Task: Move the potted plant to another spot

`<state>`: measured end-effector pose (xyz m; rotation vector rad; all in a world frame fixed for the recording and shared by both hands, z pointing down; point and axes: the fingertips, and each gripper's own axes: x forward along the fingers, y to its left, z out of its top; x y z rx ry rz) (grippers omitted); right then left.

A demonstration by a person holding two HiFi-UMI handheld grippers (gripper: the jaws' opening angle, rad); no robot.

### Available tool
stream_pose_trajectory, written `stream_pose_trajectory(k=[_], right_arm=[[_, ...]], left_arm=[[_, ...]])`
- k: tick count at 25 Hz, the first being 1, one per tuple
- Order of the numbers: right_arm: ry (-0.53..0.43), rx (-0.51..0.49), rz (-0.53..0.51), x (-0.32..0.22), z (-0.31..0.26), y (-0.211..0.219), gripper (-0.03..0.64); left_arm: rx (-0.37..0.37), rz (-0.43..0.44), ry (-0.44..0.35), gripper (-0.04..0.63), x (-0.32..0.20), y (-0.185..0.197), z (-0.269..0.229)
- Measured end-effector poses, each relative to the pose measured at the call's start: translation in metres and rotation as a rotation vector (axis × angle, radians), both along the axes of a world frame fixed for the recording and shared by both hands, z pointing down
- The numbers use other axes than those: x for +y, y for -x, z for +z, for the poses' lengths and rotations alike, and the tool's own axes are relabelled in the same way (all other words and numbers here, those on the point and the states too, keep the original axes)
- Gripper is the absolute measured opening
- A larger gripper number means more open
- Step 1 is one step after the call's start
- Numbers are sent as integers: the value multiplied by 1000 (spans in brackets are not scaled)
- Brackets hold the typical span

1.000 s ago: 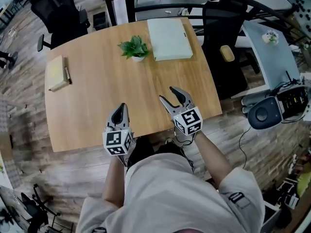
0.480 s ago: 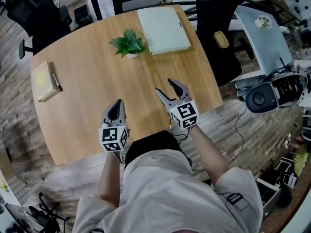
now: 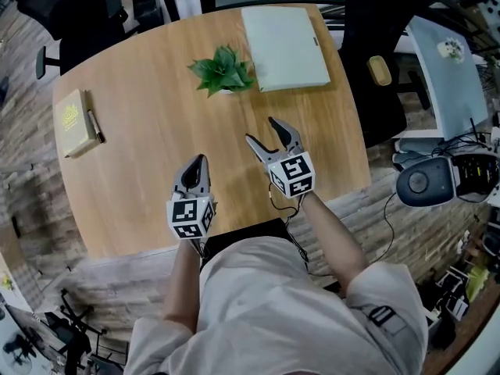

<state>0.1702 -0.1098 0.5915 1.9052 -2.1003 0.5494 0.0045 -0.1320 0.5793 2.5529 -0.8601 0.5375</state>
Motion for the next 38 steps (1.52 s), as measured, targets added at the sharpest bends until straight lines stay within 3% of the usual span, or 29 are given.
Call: stream_pose_trajectory(k=[9,21,30,38], right_arm=[[18,-36,-1,-39,34,-15,316],[29,-8,-36,-86,60,-20,345],[23,-17,27,-118,72,-29,375],[27,-47,70,-139,83,-27,412]], left_arm=[[-36,-32,26,12,-22,-13,25],[-74,-65,53,12,-47,-22,49],[-95,-102,88,12,-60,-14,68],[-101,-75,106,12,-57,-20,76]])
